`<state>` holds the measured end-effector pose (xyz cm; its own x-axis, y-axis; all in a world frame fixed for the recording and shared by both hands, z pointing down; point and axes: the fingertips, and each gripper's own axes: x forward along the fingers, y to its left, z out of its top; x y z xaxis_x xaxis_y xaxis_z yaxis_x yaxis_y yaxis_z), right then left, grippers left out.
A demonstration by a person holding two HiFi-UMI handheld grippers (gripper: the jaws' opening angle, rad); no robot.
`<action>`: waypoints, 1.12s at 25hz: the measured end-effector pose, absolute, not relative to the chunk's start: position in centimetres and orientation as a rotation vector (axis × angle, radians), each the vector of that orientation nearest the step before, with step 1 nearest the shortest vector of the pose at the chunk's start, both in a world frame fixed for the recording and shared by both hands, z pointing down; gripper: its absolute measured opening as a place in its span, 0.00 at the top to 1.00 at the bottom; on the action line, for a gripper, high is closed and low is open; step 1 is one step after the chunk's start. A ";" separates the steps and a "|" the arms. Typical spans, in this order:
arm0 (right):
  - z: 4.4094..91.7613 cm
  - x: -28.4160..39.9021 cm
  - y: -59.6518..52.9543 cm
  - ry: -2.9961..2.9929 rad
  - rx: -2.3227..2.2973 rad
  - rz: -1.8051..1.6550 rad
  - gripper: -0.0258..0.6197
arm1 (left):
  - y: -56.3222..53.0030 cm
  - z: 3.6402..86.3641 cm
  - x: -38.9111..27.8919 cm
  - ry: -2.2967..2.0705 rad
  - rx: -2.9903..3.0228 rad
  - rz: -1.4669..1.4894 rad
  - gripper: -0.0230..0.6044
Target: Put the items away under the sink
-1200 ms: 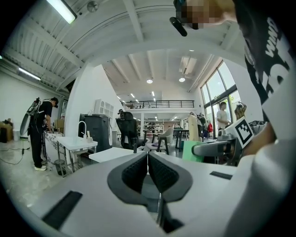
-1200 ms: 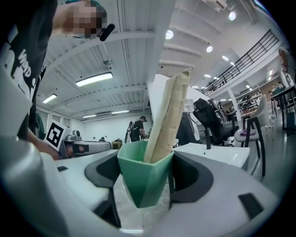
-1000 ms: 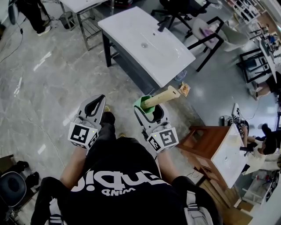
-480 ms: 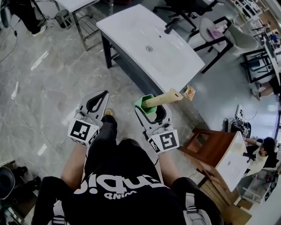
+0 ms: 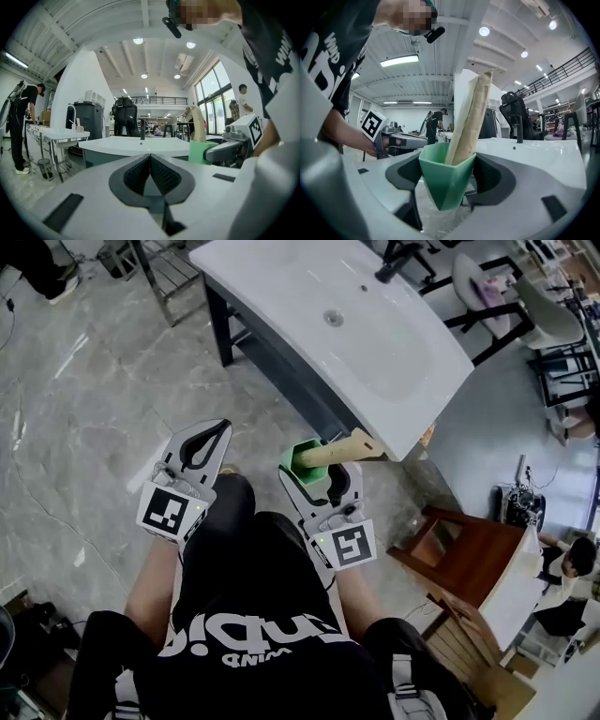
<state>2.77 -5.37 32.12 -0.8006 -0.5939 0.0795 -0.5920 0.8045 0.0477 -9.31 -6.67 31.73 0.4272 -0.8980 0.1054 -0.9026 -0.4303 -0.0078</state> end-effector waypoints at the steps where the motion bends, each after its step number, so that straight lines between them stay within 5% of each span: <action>1: 33.3 2.5 -5.5 -2.893 0.953 -0.045 0.45 | -7.2 33.0 -9.5 -1.642 2.619 0.145 0.93; 28: 60.8 1.7 -15.1 -2.890 1.150 -0.144 0.45 | -17.9 60.5 -9.2 -1.463 2.810 0.057 0.93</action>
